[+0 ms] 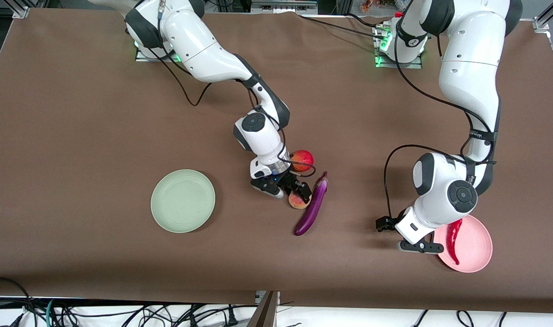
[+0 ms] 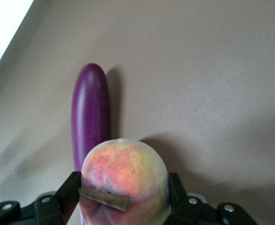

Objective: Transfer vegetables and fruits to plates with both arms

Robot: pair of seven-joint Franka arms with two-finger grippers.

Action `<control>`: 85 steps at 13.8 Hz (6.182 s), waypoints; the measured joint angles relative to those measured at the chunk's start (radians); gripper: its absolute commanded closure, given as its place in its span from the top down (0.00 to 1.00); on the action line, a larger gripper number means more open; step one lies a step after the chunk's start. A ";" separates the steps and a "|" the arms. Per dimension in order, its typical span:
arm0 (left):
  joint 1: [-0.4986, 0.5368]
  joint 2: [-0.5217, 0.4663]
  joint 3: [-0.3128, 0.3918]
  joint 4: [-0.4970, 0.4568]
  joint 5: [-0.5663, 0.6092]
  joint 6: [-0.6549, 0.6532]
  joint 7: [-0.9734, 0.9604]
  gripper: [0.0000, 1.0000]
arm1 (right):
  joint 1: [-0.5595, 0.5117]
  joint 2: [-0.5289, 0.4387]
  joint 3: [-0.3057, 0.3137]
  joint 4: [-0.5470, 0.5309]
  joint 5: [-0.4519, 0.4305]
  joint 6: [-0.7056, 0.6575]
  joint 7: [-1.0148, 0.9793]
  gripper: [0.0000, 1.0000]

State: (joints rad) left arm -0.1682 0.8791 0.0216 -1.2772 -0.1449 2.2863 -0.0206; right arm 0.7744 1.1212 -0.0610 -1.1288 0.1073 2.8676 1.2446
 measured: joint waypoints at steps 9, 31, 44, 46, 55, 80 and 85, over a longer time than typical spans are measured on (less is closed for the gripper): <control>-0.165 0.000 -0.007 0.000 0.000 0.000 -0.132 1.00 | -0.147 -0.220 -0.014 0.035 0.066 -0.554 -0.363 0.13; -0.371 0.076 0.054 -0.005 0.103 0.122 -0.167 0.00 | -0.021 -0.419 -0.041 -0.291 0.113 -0.652 -0.297 1.00; 0.185 -0.068 0.092 -0.010 0.103 -0.063 0.289 0.00 | 0.214 -0.157 -0.068 -0.116 -0.119 -0.440 -0.034 1.00; 0.205 -0.055 0.093 -0.017 0.103 -0.024 0.293 0.00 | 0.212 -0.136 -0.072 -0.102 -0.126 -0.440 -0.033 0.82; 0.274 0.021 0.069 -0.027 0.091 0.026 0.298 0.68 | 0.151 -0.152 -0.102 -0.063 -0.127 -0.466 -0.075 0.05; 0.121 -0.511 0.045 0.078 0.169 -0.728 -0.005 1.00 | -0.349 -0.745 -0.141 -0.499 0.074 -0.795 -0.924 1.00; 0.116 -0.719 0.043 -0.154 0.170 -0.743 -0.006 1.00 | -0.349 -1.052 -0.189 -0.516 0.053 -1.123 -1.021 1.00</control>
State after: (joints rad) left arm -0.0524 0.1597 0.0646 -1.4317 0.0249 1.5433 -0.0267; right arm 0.4253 0.0689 -0.2502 -1.6449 0.1599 1.7441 0.2232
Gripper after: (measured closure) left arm 0.000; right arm 0.000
